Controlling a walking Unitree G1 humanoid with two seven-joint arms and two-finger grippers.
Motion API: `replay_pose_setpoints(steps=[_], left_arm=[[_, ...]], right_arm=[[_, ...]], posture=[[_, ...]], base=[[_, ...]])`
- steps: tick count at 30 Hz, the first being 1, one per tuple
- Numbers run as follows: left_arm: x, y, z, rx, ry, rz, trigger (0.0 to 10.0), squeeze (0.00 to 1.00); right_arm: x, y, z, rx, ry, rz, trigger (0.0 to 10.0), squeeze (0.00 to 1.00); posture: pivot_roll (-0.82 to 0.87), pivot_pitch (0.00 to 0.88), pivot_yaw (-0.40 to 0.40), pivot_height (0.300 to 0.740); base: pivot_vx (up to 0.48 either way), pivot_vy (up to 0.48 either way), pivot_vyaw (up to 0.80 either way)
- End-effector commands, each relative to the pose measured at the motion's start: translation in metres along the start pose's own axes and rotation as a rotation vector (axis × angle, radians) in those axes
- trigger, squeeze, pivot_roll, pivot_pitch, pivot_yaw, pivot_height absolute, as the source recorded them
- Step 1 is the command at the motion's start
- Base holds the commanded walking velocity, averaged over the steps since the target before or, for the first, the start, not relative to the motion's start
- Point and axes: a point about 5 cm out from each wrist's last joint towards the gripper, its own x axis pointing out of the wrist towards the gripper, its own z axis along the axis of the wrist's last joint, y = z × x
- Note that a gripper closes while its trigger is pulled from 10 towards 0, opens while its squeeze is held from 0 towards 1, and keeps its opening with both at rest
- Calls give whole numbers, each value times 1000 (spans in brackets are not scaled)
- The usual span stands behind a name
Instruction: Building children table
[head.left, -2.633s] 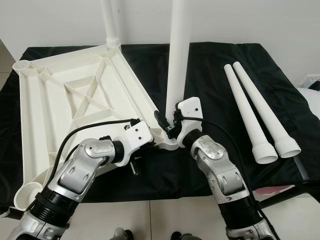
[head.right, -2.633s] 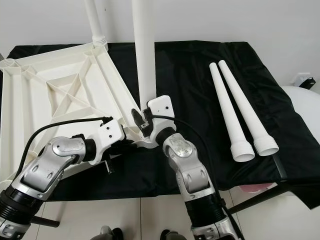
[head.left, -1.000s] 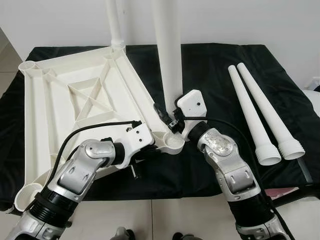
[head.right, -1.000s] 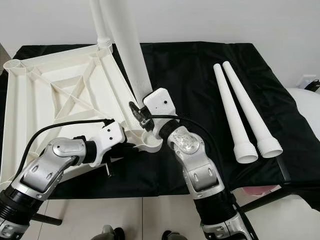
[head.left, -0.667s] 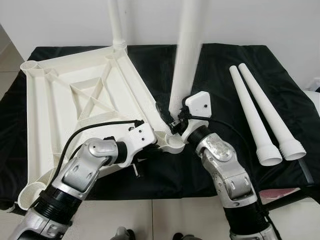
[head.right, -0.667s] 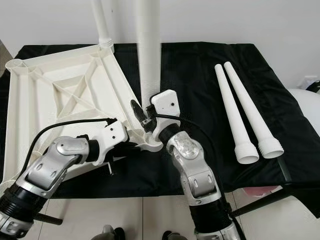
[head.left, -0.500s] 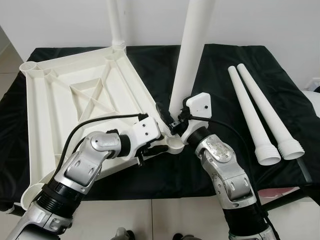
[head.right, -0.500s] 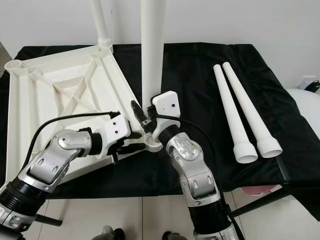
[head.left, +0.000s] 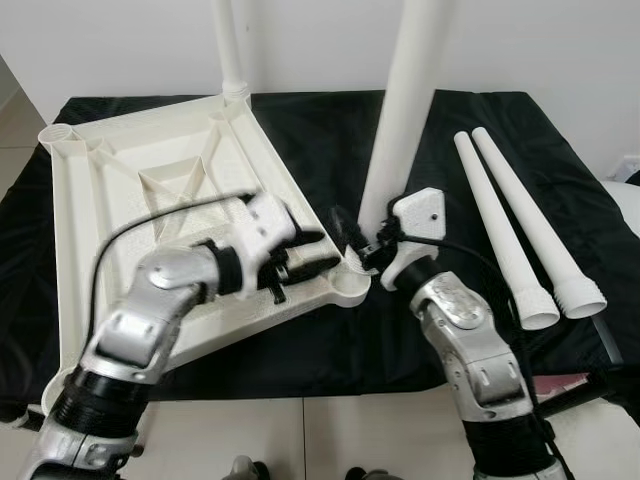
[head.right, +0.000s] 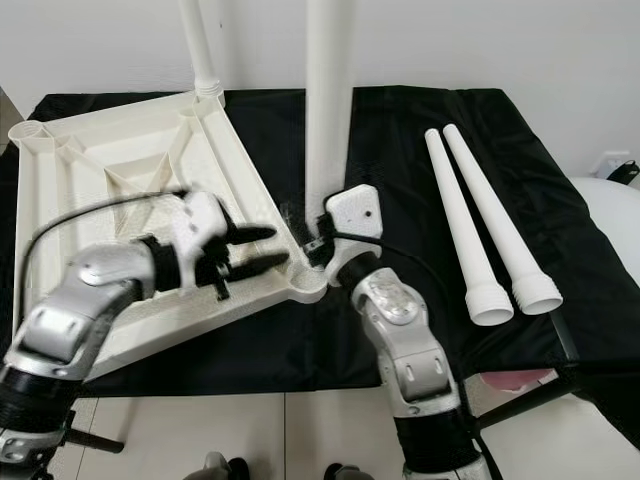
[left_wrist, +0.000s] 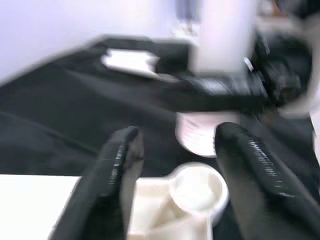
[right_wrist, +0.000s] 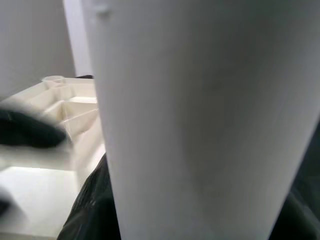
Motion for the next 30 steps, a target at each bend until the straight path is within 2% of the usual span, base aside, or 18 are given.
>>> replay_pose_setpoints(steps=[1,3,6,7,8,9,10,12,13,15,17,18,19,20,26,30], left_arm=[[-3,5,6,-19,-30,84,10000,1000],[-7,8,15,-20,-75,117,10000,1000],[-8,8,17,-20,-85,124,10000,1000],[-8,12,30,-30,-152,151,10000,0],[-8,12,30,-30,-152,151,10000,0],[-6,14,43,-38,-223,163,10000,0],[-6,14,43,-38,-223,163,10000,0],[1,11,64,-30,-312,136,10000,0],[6,6,69,-25,-327,99,10000,1000],[13,1,73,1,-327,58,10000,1000],[14,1,74,2,-329,62,10000,1000],[16,0,77,-8,-345,48,10000,525],[16,0,78,-12,-349,43,10000,525],[16,0,79,-18,-351,39,10000,0],[18,-7,81,-30,-350,-39,10000,0],[17,-12,78,-30,-335,-66,10000,0]], right_arm=[[-2,0,4,5,-23,9,10000,0],[-3,0,3,5,-19,16,10000,0],[-3,0,3,5,-19,17,10000,0],[0,1,1,6,-16,27,10000,0],[0,1,1,6,-16,27,10000,0],[3,2,-1,5,-12,44,10000,0],[3,2,-1,5,-12,44,10000,0],[8,8,-3,4,-6,93,10000,0],[11,11,-4,4,-4,115,10000,0],[14,16,-5,5,-1,149,10000,0],[15,17,-5,4,0,157,10000,0],[18,20,-6,6,4,180,10000,0],[18,20,-6,7,5,185,10000,0],[19,21,-7,6,7,192,10000,0],[23,21,-11,8,15,201,10000,0],[27,15,-12,17,16,185,10000,0]], posture=[[13,156,21,740],[16,155,15,740],[16,155,15,740],[22,150,4,740],[22,150,4,740],[25,148,-2,740],[25,148,-2,740],[31,144,-9,740],[29,141,-9,740],[27,140,-9,740],[27,140,-9,740],[20,137,-6,740],[20,137,-6,740],[19,134,-6,740],[22,128,-7,740],[25,123,-9,740]], base=[[0,0,0],[0,0,0],[0,0,0],[0,0,0],[0,0,0],[0,0,0],[0,0,0],[0,0,0],[0,0,0],[0,0,0],[0,0,0],[0,0,0],[0,0,0],[0,0,0],[0,0,0],[0,0,0]])
